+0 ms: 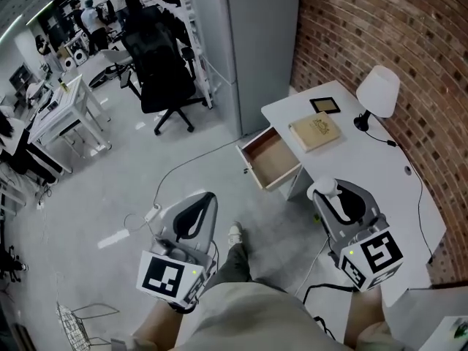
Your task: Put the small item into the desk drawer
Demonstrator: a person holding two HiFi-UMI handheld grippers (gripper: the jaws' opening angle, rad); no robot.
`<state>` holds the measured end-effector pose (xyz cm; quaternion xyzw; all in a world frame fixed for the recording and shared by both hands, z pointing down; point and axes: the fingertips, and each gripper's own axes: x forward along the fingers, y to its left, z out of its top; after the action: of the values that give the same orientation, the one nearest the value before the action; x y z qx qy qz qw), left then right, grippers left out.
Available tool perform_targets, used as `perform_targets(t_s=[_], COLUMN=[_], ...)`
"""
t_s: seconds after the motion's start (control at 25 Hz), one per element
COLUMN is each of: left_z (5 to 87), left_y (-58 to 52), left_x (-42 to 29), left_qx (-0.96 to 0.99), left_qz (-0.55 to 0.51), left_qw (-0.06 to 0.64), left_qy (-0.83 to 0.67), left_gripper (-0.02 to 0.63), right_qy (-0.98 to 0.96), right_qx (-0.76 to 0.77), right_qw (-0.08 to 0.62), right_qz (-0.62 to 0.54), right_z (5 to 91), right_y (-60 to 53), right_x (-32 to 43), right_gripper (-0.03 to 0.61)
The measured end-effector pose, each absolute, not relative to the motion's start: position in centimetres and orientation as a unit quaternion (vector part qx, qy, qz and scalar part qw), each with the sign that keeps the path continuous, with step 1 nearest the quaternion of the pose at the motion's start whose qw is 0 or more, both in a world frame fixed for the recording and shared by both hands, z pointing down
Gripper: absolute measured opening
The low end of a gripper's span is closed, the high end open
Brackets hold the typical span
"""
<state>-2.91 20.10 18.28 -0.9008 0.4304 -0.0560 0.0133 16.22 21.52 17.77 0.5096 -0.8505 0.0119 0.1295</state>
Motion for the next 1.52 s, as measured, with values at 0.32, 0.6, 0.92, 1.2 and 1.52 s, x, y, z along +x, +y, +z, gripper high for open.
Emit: perform_targets(t_s=[0.32,0.6,0.92,1.2,1.52], left_z=[22.0,25.7,32.6,40.1,50.7], left_y=[11.1,0.5,-10.6,-17.0,-21.1], left_x=[-3.9,-5.3,-6.2,-7.2,-7.0], left_qx=[-0.901,-0.901,-0.914,-0.907,-0.878], left_qz=[-0.073,-0.069,-0.104,-0.145,-0.190], left_qw=[-0.021,-0.076,-0.081,-0.124,-0.198], left_qy=[0.426,0.422,0.383,0.376,0.392], left_gripper=[0.003,0.003,0.003,0.003,0.003], right_qy=[-0.848,-0.838,-0.808,-0.769,-0.721], right_qx=[0.499,0.494,0.470,0.468,0.457], right_qw=[0.170,0.213,0.315,0.344,0.382], right_qz=[0.061,0.097,0.163,0.266,0.354], right_z=[22.6,27.5,38.2,48.6,59.5], right_y=[12.3,1.3,-11.1,-17.8,-21.0], right_x=[14.9,12.8,10.8,9.8,10.4], right_gripper=[0.124,0.124,0.124,0.124,0.124])
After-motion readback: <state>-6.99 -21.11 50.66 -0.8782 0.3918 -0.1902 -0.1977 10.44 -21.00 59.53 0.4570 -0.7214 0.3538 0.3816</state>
